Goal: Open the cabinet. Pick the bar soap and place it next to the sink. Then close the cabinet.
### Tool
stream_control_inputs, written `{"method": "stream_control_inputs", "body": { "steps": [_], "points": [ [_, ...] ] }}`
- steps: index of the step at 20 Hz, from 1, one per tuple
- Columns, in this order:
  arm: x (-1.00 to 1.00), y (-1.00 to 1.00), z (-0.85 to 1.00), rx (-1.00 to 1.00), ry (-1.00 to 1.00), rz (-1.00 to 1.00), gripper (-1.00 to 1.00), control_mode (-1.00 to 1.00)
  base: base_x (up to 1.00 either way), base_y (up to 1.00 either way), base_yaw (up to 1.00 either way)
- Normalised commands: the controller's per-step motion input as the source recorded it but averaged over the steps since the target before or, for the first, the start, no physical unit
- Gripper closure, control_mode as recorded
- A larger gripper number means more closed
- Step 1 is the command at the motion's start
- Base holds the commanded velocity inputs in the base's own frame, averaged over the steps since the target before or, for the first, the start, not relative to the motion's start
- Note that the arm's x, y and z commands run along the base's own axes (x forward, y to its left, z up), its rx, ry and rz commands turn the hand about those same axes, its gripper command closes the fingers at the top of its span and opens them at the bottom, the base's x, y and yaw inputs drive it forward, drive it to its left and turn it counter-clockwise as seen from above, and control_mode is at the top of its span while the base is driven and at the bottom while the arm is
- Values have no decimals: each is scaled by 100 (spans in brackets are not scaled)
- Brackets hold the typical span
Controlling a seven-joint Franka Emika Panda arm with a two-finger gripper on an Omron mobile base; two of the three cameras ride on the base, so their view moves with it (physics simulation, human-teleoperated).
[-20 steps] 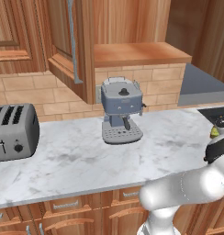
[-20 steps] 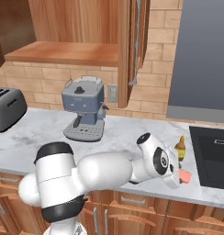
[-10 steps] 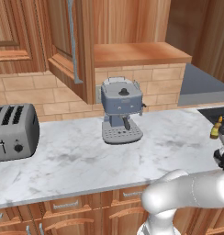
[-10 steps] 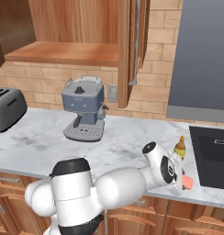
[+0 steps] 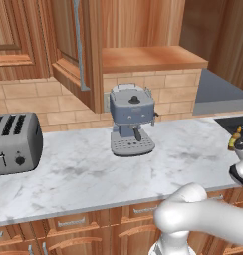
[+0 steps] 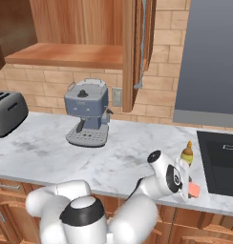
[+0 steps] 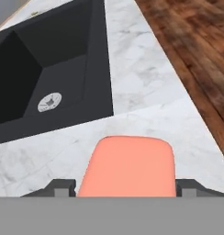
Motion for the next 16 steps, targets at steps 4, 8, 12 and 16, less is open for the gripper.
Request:
{"method": "stream_control_inputs", "body": {
  "steps": [4,8,12,16],
  "points": [
    [22,0,-3,0,-5,-3,100,-100,0,0,0],
    [5,0,-11,0,-8,-1,100,-100,0,0,0],
    [3,0,-13,0,-11,0,-100,-100,0,0,0],
    [0,0,0,0,-13,0,-100,-100,0,0,0]
  ]
}}
